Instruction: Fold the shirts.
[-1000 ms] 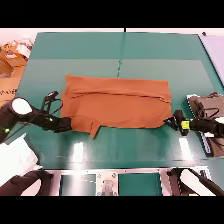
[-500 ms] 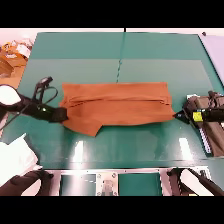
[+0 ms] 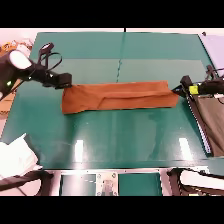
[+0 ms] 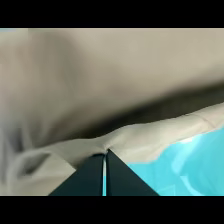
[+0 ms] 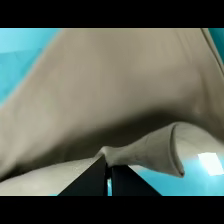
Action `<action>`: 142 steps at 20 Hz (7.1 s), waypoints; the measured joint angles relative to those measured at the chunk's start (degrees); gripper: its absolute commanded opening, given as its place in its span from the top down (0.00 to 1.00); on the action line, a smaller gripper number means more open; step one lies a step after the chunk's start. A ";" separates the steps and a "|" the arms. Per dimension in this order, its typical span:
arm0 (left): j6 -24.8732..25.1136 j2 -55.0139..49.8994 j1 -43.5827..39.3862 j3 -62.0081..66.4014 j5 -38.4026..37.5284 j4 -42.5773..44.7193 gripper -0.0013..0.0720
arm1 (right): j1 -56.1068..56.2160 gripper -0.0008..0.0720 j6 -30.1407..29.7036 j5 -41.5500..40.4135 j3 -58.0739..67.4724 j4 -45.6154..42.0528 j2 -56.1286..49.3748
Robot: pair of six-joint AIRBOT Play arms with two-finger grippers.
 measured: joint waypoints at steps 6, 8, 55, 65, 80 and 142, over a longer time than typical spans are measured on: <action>0.42 -14.12 0.11 8.52 8.37 -0.15 0.11 | 3.04 0.30 -0.09 -6.71 10.82 5.25 -16.72; 0.39 -15.72 1.09 10.60 11.89 -0.09 0.11 | 1.66 0.30 -1.36 -7.13 15.13 6.36 -19.69; 10.69 -36.96 -22.43 26.16 4.57 -30.95 0.95 | 11.61 0.97 -16.41 32.96 35.39 8.50 -7.76; 3.26 -25.11 2.36 39.82 -23.87 -9.42 0.95 | 35.54 0.96 -13.94 13.05 35.39 10.47 -11.74; 3.87 -21.77 16.37 40.57 -26.75 -7.10 0.95 | 41.46 0.97 -11.87 -3.28 42.77 18.29 -29.73; 4.02 -21.68 16.61 38.69 -30.08 -6.05 0.95 | -41.07 0.86 17.20 38.84 15.17 -40.09 4.37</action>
